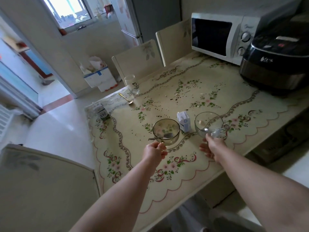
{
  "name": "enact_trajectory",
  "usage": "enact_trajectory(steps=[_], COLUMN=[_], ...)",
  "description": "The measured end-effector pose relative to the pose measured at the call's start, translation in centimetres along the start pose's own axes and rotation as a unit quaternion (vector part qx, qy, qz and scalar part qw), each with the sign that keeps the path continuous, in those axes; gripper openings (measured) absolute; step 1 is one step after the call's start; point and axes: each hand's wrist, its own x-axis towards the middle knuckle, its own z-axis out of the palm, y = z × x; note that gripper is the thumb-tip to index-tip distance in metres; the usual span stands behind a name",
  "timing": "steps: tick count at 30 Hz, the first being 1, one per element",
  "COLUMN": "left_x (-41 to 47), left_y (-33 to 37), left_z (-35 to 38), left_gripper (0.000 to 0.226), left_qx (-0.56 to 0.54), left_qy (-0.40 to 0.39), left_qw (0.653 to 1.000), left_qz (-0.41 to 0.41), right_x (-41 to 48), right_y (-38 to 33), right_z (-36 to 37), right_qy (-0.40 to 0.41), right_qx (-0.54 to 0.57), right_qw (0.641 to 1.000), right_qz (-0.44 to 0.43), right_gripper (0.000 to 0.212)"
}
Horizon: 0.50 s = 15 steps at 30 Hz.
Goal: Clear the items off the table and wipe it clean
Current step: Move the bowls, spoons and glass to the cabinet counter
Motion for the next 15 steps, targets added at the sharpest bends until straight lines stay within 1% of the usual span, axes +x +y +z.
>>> enact_trajectory(steps=[3, 7, 11, 15], left_x=[-0.1, 0.0, 0.5, 0.7], left_y=[-0.2, -0.5, -0.6, -0.6], left_z=[-0.2, -1.0, -2.0, -3.1], left_gripper=[0.021, 0.021, 0.019, 0.019], left_qx=[0.004, 0.017, 0.030, 0.029], left_qy=[0.002, -0.012, -0.035, -0.071], left_qw=[1.000, 1.000, 0.999, 0.997], left_qz=[0.002, 0.001, 0.010, 0.021], right_x=[0.2, -0.2, -1.7, -4.2], right_y=[0.2, 0.5, 1.9, 2.9], right_z=[0.4, 0.4, 0.5, 1.7], right_qy=[0.022, 0.046, 0.066, 0.092], right_qx=[0.005, 0.003, -0.005, 0.013], right_qw=[1.000, 0.999, 0.997, 0.994], right_qz=[0.007, -0.001, -0.025, -0.064], right_gripper=[0.034, 0.033, 0.032, 0.029])
